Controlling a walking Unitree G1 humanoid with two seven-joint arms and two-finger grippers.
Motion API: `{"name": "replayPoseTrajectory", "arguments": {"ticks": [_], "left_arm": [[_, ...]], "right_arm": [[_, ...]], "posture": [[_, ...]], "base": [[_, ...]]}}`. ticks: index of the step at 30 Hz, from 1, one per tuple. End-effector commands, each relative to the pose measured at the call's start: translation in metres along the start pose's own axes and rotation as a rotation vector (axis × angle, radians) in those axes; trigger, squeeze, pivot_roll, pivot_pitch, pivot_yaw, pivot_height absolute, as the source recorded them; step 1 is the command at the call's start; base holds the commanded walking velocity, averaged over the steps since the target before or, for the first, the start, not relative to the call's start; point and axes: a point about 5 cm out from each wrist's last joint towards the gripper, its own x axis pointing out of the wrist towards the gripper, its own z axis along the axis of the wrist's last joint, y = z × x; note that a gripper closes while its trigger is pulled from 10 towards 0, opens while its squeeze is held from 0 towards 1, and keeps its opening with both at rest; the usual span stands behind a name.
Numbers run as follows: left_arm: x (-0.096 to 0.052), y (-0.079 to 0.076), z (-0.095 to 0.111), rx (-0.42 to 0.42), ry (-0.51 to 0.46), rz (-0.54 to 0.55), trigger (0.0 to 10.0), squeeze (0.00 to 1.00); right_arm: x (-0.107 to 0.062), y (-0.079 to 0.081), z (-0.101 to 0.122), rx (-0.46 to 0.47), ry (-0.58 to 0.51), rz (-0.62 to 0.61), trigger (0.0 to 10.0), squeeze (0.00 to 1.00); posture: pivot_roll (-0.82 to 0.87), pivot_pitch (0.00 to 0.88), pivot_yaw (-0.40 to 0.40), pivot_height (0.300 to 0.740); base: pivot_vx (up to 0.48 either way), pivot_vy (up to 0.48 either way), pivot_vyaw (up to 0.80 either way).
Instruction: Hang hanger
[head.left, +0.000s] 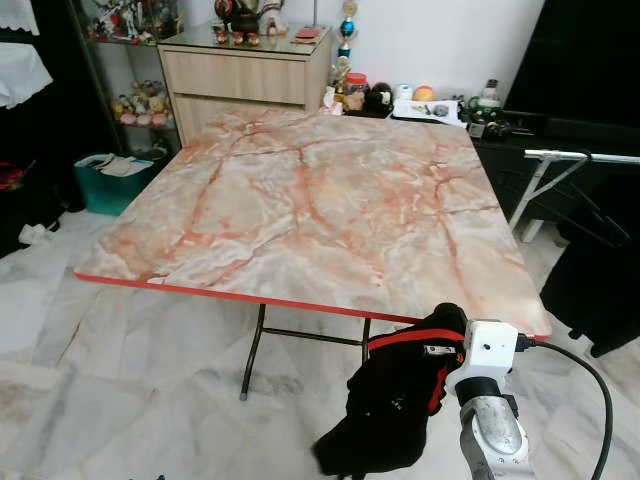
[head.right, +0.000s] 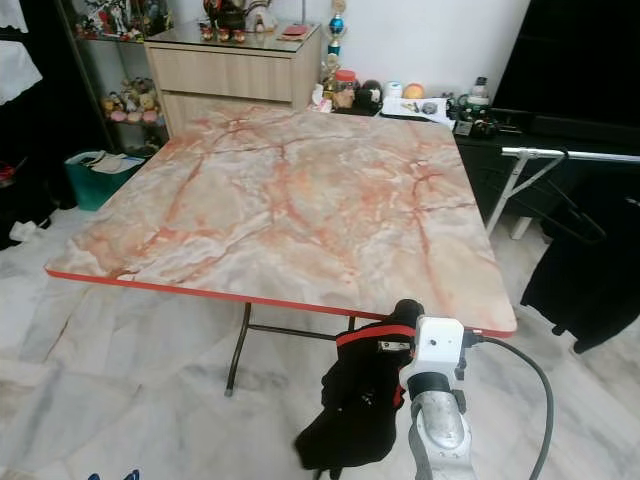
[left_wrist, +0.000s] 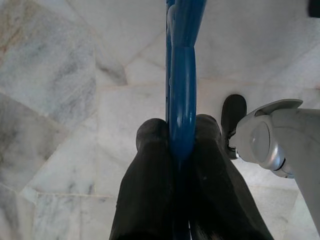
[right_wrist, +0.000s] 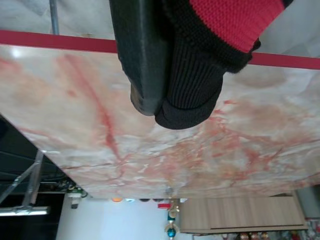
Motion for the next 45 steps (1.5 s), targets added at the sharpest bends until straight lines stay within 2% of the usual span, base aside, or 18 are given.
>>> {"name": "replayPoseTrajectory", "arguments": {"ticks": [1, 3, 5, 10, 24, 33, 38, 43, 44, 45], "left_arm": [[-0.001, 0.000, -0.005, 0.019, 0.015, -0.005, 10.0, 0.00], [-0.001, 0.000, -0.005, 0.021, 0.014, -0.006, 10.0, 0.00], [-0.001, 0.002, -0.001, 0.059, -0.027, 0.011, 10.0, 0.00], [-0.002, 0.005, 0.003, 0.063, -0.080, 0.078, 10.0, 0.00], [-0.002, 0.004, -0.001, 0.077, -0.049, 0.063, 10.0, 0.00], [-0.001, 0.003, 0.000, 0.055, -0.049, 0.057, 10.0, 0.00], [-0.001, 0.003, 0.000, 0.053, -0.043, 0.055, 10.0, 0.00], [-0.001, 0.002, 0.001, 0.045, -0.044, 0.050, 10.0, 0.00], [-0.001, 0.002, 0.001, 0.045, -0.044, 0.050, 10.0, 0.00], [-0.001, 0.002, 0.002, 0.044, -0.044, 0.048, 10.0, 0.00]], "right_arm": [[0.006, -0.002, 0.015, -0.005, -0.068, -0.006, 10.0, 0.00], [0.006, -0.002, 0.016, -0.006, -0.073, -0.007, 10.0, 0.00], [0.007, 0.000, 0.021, -0.017, -0.093, 0.001, 10.0, 0.00], [0.008, 0.001, 0.023, -0.017, -0.102, 0.003, 10.0, 0.00], [0.013, 0.005, 0.037, -0.003, -0.156, 0.003, 10.0, 0.00], [0.011, 0.005, 0.039, -0.004, -0.160, -0.006, 10.0, 0.00], [0.019, 0.006, 0.052, -0.027, -0.214, -0.002, 10.0, 0.00], [0.037, 0.014, 0.085, -0.015, -0.318, 0.016, 10.0, 0.00], [0.037, 0.014, 0.085, -0.015, -0.318, 0.016, 10.0, 0.00], [0.044, 0.019, 0.096, -0.015, -0.353, 0.034, 10.0, 0.00]], "posture": [[-0.01, 0.000, 0.005, 0.740], [-0.01, 0.000, 0.007, 0.740], [-0.01, 0.000, 0.010, 0.740], [0.00, 0.000, 0.010, 0.740], [-0.01, 0.000, 0.012, 0.740], [0.00, 0.000, 0.006, 0.740], [-0.01, 0.000, 0.009, 0.740], [-0.01, 0.000, 0.016, 0.740], [-0.01, 0.000, 0.016, 0.740], [-0.02, 0.000, 0.019, 0.740]], "base": [[0.000, 0.000, 0.00], [0.000, 0.000, 0.00], [0.000, 0.000, 0.00], [0.000, 0.000, 0.00], [0.000, 0.000, 0.00], [0.334, 0.000, 0.00], [0.394, 0.000, 0.00], [0.401, 0.000, 0.00], [0.405, 0.000, 0.00], [0.409, 0.000, 0.00]]}}
